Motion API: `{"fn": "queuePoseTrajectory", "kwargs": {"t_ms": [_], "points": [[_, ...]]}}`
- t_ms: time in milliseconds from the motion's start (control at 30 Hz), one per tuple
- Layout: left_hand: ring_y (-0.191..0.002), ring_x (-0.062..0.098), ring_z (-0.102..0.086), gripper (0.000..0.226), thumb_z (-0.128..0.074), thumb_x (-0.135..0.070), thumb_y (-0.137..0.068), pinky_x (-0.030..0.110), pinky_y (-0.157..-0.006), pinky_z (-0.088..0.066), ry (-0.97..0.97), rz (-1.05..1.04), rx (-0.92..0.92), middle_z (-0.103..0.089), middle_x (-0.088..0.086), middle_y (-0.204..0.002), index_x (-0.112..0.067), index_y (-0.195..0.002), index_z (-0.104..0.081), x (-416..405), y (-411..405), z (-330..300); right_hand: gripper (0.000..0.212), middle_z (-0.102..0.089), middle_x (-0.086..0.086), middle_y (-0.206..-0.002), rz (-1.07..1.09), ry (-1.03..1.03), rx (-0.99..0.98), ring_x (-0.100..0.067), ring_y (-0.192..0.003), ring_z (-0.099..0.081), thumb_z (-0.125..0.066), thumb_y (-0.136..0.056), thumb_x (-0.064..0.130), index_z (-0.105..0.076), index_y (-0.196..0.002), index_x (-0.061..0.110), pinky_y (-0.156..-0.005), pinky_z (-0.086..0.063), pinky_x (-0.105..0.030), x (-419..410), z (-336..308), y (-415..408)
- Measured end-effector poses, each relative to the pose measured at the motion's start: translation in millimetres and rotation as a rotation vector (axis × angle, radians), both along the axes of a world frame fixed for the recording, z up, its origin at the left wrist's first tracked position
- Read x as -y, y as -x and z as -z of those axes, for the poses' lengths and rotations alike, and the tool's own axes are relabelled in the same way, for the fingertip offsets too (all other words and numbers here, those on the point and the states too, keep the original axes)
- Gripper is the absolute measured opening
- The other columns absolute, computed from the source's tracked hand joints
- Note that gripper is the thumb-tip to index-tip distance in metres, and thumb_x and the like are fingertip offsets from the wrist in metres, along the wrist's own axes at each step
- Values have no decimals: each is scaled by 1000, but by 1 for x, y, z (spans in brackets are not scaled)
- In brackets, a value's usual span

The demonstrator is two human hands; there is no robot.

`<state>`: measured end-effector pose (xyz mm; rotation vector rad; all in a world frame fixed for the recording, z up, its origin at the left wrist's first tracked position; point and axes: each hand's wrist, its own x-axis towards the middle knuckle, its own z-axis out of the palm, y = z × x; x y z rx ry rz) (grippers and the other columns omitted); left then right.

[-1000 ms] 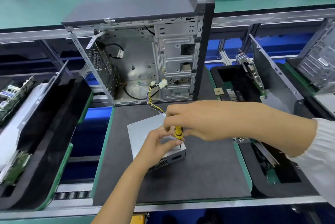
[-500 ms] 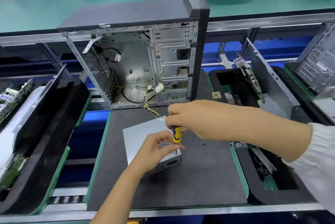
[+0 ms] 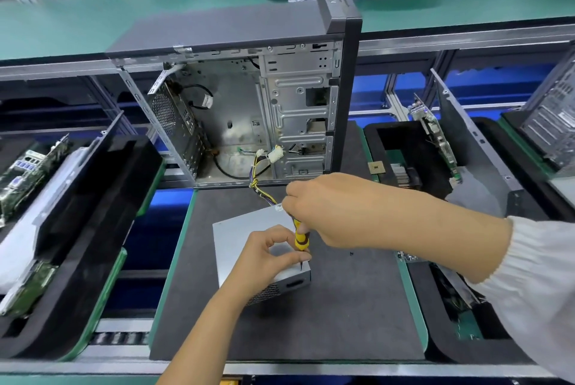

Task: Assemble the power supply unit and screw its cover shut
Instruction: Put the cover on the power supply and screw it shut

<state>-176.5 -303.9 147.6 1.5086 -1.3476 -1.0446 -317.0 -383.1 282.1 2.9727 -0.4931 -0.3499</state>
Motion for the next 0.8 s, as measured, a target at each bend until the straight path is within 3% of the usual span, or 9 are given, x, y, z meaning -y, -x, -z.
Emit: {"fn": "queuePoseTrajectory", "kwargs": {"t_ms": [67,133,233,300,367,467,567,667,800], "points": [[-91,21,-63,7,-80,-10,-79,37,-93,-45,-27,87,34,-71,3,-87,-11,-82,-74,3,-5,-4,13,-41,-1,-91,-9,-8,16,-15,-54,-33,-53,-89,8,-51,-100,14,-50,-32,-31,0,3,0],[-96,9,-61,26,-78,-7,-81,23,-94,-41,-75,299,56,-69,-12,-90,-31,-86,-71,9,-19,-16,15,-37,2,-93,-18,-47,55,-18,-64,-44,-53,-93,18,-50,-108,16,-56,-37,-31,3,2,3],[-107,16,-60,27,-68,5,-84,28,-106,-39,-120,426,185,-68,-3,-100,-17,-99,-67,34,-36,-33,23,-44,2,-104,48,-138,170,-21,-86,-54,-49,-96,35,-48,-113,20,-65,-40,-32,16,-5,20],[-102,19,-61,16,-67,0,-84,36,-103,-41,-109,387,419,-70,2,-100,-10,-97,-67,62,-28,-30,24,-46,2,-107,102,-152,229,-20,-89,-53,-45,-97,38,-49,-113,21,-65,-37,-31,26,-7,33],[-105,22,-61,15,-71,-15,-83,35,-105,-36,-132,436,794,-70,1,-102,-13,-97,-68,88,-2,-21,23,-45,2,-106,142,-111,242,-19,-81,-49,-43,-97,38,-48,-113,21,-64,-35,-31,34,-4,44],[-119,27,-50,32,-77,-34,-79,38,-111,-24,-333,643,1239,-66,4,-114,-14,-103,-67,112,39,2,22,-43,2,-103,175,-29,194,-16,-66,-36,-41,-99,38,-45,-110,20,-56,-30,-29,40,8,55],[-130,29,-43,47,-75,-35,-83,47,-115,-13,-485,761,1524,-59,7,-130,-13,-122,-59,119,61,26,22,-44,1,-103,204,-44,136,-15,-63,-35,-42,-99,37,-45,-110,18,-51,-27,-27,45,22,63],[-134,28,-43,41,-67,-21,-90,49,-118,-4,-545,754,1541,-59,8,-132,-12,-128,-55,119,67,36,21,-46,0,-103,231,-89,107,-15,-64,-38,-43,-99,36,-46,-110,18,-57,-36,-29,47,39,72],[-126,29,-50,16,-69,-12,-88,49,-118,-8,-575,763,1493,-63,10,-123,-7,-100,-60,118,68,37,24,-46,1,-102,248,-141,112,-18,-70,-46,-42,-98,40,-45,-109,18,-60,-39,-30,44,51,77]]}}
